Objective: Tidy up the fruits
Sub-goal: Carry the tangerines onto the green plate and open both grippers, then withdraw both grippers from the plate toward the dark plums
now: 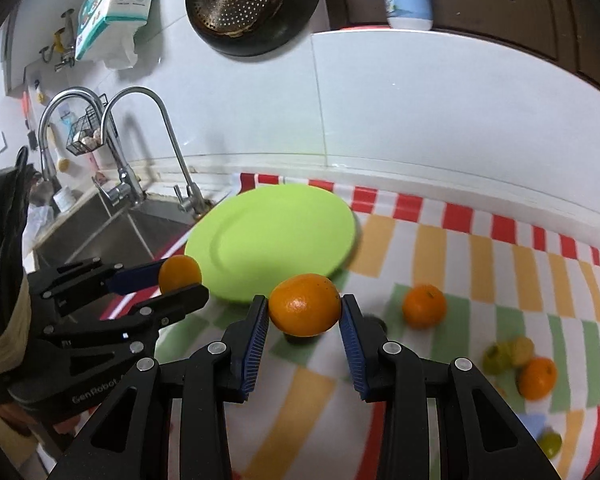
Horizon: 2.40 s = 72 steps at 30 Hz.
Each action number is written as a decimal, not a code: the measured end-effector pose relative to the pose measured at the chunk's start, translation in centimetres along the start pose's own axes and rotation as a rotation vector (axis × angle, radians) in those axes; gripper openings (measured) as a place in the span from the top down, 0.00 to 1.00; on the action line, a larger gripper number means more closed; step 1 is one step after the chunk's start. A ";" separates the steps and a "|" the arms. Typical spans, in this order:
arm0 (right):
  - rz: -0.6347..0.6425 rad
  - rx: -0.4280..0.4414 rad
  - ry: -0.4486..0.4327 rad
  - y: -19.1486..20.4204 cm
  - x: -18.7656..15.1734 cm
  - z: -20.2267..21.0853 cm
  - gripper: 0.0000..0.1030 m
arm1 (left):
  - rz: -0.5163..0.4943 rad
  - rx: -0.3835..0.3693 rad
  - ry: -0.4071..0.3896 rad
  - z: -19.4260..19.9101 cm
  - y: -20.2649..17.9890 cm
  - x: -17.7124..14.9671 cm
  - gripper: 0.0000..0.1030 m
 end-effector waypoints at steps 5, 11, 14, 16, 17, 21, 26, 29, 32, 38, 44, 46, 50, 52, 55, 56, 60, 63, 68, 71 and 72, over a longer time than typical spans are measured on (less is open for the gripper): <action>0.034 0.011 0.016 0.7 1.5 -3.2 0.64 | 0.013 0.026 0.001 -1.7 1.5 0.9 0.66; 0.048 0.041 0.064 0.9 1.8 -7.1 0.64 | 0.027 0.050 0.033 -4.4 3.2 1.0 0.66; 0.042 0.056 0.087 0.9 1.8 -8.6 0.64 | 0.034 0.056 0.052 -5.3 3.8 0.8 0.66; 0.046 0.055 0.098 0.8 1.7 -9.4 0.64 | 0.037 0.060 0.062 -5.8 4.1 0.7 0.66; 0.048 0.053 0.102 0.7 1.7 -9.7 0.64 | 0.038 0.063 0.066 -6.1 4.1 0.6 0.66; 0.043 0.054 0.120 0.4 1.6 -10.6 0.63 | 0.052 0.068 0.070 -6.7 4.4 0.7 0.63; 0.027 0.039 0.109 -0.2 1.7 -10.5 0.62 | 0.060 0.091 0.044 -5.9 4.7 1.0 0.55; 0.023 0.024 0.093 -0.5 1.8 -9.5 0.62 | 0.070 0.097 0.034 -4.9 4.6 0.9 0.55; 0.015 0.009 0.073 -0.7 1.9 -8.0 0.62 | 0.074 0.096 0.016 -3.5 4.2 1.0 0.55; 0.013 -0.017 0.016 -0.4 2.0 -3.9 0.62 | 0.066 0.085 -0.050 0.4 2.4 1.6 0.55; 0.001 -0.066 -0.045 -0.9 2.1 0.8 0.62 | 0.043 0.052 -0.107 3.5 0.3 2.0 0.49; -0.008 -0.080 -0.060 -1.2 2.0 2.2 0.58 | 0.023 0.046 -0.128 4.5 -0.7 1.9 0.46; -0.030 -0.120 -0.085 -2.0 1.3 4.9 0.53 | -0.019 0.028 -0.166 6.2 -2.5 1.7 0.42; -0.038 -0.146 -0.096 -2.4 1.1 6.0 0.53 | -0.028 0.011 -0.175 6.7 -3.4 1.6 0.41; -0.057 -0.188 -0.108 -3.2 0.4 7.7 0.53 | -0.031 -0.008 -0.190 7.3 -4.4 1.3 0.40; -0.060 -0.207 -0.109 -3.4 0.1 8.2 0.53 | -0.032 -0.012 -0.194 7.3 -4.7 1.2 0.39; -0.069 -0.253 -0.105 -4.3 -1.1 9.7 0.53 | -0.041 -0.024 -0.192 7.1 -5.4 0.5 0.39; -0.078 -0.282 -0.096 -4.7 -2.2 10.3 0.53 | -0.063 -0.035 -0.174 6.4 -6.0 -0.4 0.39; -0.086 -0.289 -0.065 -5.1 -3.5 9.8 0.53 | -0.088 -0.039 -0.162 5.4 -6.4 -1.7 0.39; -0.079 -0.263 -0.050 -5.1 -4.2 8.8 0.53 | -0.106 -0.051 -0.157 4.6 -6.6 -2.2 0.39; -0.072 -0.256 -0.046 -5.1 -4.3 8.4 0.53 | -0.114 -0.053 -0.154 4.2 -6.6 -2.4 0.39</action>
Point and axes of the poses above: each gripper's, at about its wrist camera, not at the fingertips, and z roughly against the way its jaws point, y to its left, x to its top, the point moved 9 cm from there along -z, roughly the way its jaws point, and after that the axes turned 13 degrees about z, right-handed, at the moved point
